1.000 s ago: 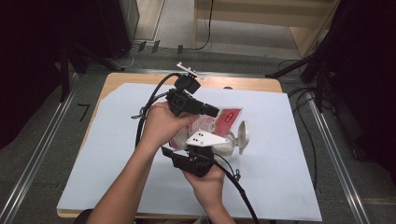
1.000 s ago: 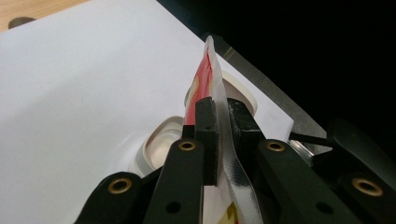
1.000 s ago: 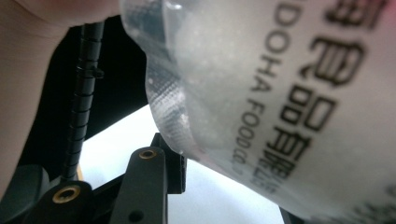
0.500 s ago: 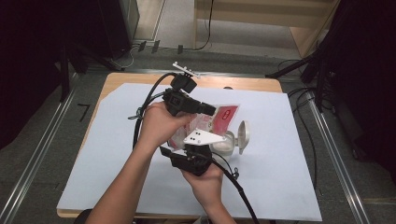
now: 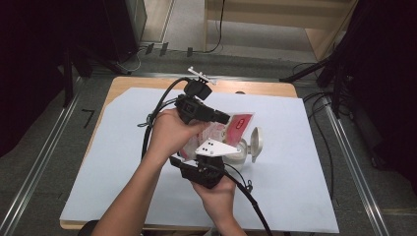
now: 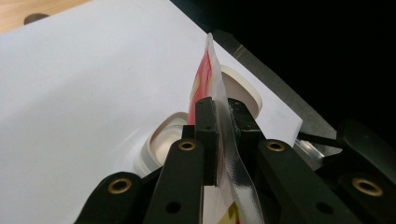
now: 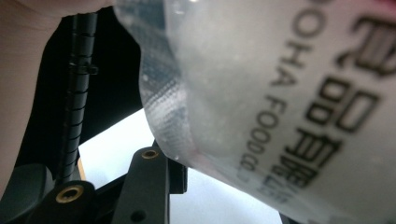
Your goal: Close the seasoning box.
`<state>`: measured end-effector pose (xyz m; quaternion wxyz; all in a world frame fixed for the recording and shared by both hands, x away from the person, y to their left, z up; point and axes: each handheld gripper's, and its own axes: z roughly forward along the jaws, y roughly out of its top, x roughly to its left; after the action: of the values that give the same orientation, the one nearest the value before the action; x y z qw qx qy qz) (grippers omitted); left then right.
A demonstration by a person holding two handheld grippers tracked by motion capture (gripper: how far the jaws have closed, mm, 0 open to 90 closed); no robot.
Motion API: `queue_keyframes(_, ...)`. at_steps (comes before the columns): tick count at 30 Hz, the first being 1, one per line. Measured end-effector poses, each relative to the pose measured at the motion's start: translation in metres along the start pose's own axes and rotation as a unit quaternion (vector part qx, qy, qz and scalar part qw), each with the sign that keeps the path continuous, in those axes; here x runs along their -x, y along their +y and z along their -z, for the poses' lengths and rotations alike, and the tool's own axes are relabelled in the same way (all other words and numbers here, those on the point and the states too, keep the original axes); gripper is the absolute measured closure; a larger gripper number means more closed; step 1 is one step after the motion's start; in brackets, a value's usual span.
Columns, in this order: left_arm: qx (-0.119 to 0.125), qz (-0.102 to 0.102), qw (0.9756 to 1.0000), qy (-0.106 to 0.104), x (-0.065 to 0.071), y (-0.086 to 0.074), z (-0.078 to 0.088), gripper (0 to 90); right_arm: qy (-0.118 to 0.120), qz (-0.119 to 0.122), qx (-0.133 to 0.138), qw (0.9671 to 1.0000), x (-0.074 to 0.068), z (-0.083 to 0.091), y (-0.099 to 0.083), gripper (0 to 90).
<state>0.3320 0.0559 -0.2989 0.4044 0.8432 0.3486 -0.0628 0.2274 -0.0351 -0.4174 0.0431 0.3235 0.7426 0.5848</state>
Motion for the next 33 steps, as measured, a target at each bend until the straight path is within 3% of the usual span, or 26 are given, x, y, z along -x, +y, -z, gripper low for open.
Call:
queue_keyframes(3,0.0,-0.006,1.0,0.003,0.003,0.0,0.0,85.3,-0.002,0.005,-0.003,1.0,0.0,0.0,0.0,65.1)
queue_keyframes(8,-0.006,0.009,0.9999,0.008,-0.003,0.0,-0.002,86.1,-0.002,0.003,-0.007,1.0,0.001,0.001,0.0,65.2)
queue_keyframes(11,-0.01,0.004,0.9999,0.009,-0.003,-0.001,-0.002,86.3,-0.002,0.005,-0.01,0.9999,0.001,0.001,-0.001,65.6)
queue_keyframes(17,-0.008,-0.001,0.9999,0.007,0.0,0.0,-0.002,86.9,0.013,-0.014,-0.007,0.9998,0.004,-0.001,0.0,66.6)
queue_keyframes(19,-0.01,-0.001,0.9999,0.008,0.001,0.001,-0.003,86.8,0.007,-0.012,-0.008,0.9999,0.004,0.0,0.0,66.6)
queue_keyframes(23,-0.015,-0.001,0.9999,0.005,0.0,0.006,-0.002,86.8,-0.022,0.019,-0.011,0.9995,-0.001,0.002,0.003,66.9)
queue_keyframes(33,-0.025,-0.006,0.9997,0.006,-0.001,0.009,-0.002,86.3,-0.016,0.014,-0.009,0.9997,0.0,0.001,0.006,66.8)
